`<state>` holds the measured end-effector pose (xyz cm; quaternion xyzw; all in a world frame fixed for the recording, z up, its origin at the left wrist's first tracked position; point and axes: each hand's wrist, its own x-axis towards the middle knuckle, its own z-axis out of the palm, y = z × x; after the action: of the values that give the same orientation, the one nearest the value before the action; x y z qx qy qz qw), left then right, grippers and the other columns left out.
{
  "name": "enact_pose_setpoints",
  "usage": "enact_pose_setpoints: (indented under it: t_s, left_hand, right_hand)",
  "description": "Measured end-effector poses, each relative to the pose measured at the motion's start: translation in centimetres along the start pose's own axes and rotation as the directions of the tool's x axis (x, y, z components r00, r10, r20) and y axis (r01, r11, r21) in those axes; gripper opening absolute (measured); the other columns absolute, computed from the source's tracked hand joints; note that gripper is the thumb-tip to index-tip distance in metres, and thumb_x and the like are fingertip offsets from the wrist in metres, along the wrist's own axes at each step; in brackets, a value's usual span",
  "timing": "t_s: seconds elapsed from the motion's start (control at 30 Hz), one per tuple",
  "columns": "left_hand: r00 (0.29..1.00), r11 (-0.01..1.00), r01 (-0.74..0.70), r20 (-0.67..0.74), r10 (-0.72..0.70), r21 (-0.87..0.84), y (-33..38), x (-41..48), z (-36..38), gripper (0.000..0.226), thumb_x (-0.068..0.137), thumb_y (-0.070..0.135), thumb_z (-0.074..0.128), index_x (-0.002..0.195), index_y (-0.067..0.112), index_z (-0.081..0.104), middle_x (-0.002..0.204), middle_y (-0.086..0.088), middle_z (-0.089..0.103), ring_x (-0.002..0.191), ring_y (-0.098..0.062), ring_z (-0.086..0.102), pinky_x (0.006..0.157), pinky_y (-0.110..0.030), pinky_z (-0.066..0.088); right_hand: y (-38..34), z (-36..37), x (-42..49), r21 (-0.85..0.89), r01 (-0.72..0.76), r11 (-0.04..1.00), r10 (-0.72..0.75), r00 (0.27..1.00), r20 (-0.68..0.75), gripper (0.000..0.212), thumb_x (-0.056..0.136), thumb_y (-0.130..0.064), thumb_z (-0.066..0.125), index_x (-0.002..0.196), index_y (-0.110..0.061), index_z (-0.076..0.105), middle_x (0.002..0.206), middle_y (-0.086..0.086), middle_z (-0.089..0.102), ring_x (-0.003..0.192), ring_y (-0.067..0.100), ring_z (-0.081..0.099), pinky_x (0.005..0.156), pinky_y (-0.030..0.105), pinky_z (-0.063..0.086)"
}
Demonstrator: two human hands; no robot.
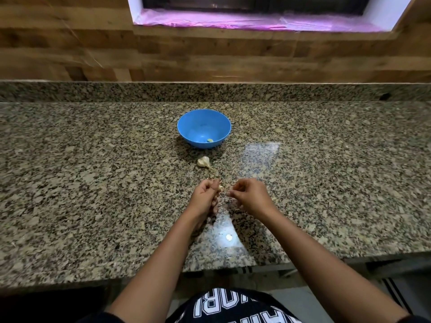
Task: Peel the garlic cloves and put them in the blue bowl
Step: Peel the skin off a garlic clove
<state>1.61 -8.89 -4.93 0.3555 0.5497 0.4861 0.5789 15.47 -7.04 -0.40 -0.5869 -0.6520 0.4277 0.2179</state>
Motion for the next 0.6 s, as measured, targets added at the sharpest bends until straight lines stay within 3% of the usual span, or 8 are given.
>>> enact_pose_setpoints:
  t_s: [0.07,0.17,0.3,0.4,0.6]
  left_hand:
    - [1.0,1.0,0.001,0.005,-0.001,-0.009,0.04,0.0,-0.02,0.022,0.099,0.022,0.044,0.08,0.011,0.042,0.056,-0.001,0.036,0.037,-0.007,0.034,0.034,-0.02,0.032]
    - [1.0,1.0,0.001,0.013,-0.001,-0.026,0.13,-0.08,0.01,0.022,0.099,0.02,0.043,0.079,0.011,0.04,0.058,-0.001,0.035,0.038,-0.005,0.034,0.034,-0.019,0.033]
    - [1.0,1.0,0.0,0.025,0.0,0.004,0.11,-0.2,-0.02,0.021,0.099,0.019,0.042,0.08,0.01,0.04,0.058,-0.001,0.035,0.039,-0.005,0.034,0.034,-0.019,0.033]
    - [0.999,1.0,0.005,0.037,-0.006,0.007,0.12,-0.31,0.02,0.019,0.099,0.019,0.042,0.083,0.01,0.04,0.058,-0.001,0.035,0.039,-0.005,0.034,0.034,-0.018,0.033]
    - [0.997,0.998,0.059,0.06,-0.057,-0.038,0.39,-0.63,0.02,0.018,0.098,0.019,0.045,0.083,0.01,0.042,0.061,0.0,0.04,0.04,-0.005,0.038,0.035,-0.018,0.035]
  right_hand:
    - [-0.25,-0.04,0.08,-0.11,0.025,0.994,-0.022,0.999,0.036,0.021,0.09,-0.028,0.06,0.079,-0.011,0.065,0.063,-0.001,0.057,0.05,0.009,0.045,0.051,0.026,0.042]
    - [-0.38,0.04,0.49,-0.186,0.047,0.981,-0.038,0.998,0.054,0.017,0.094,-0.017,0.054,0.098,-0.008,0.067,0.085,0.006,0.066,0.059,0.01,0.051,0.06,0.027,0.051]
    - [-0.73,-0.14,0.51,0.079,-0.035,0.996,0.027,0.994,0.101,0.01,0.091,-0.014,0.059,0.091,-0.007,0.065,0.081,0.01,0.065,0.062,0.015,0.058,0.058,0.026,0.053]
    - [-0.86,-0.09,0.34,0.095,-0.022,0.995,0.01,0.991,0.131,0.01,0.091,-0.011,0.057,0.088,-0.003,0.063,0.076,0.006,0.061,0.06,0.012,0.057,0.054,0.02,0.051]
    - [-0.06,0.07,0.41,0.127,-0.048,0.991,0.034,0.993,0.109,0.011,0.091,-0.008,0.056,0.08,-0.006,0.055,0.074,0.008,0.057,0.061,0.016,0.054,0.06,0.032,0.052]
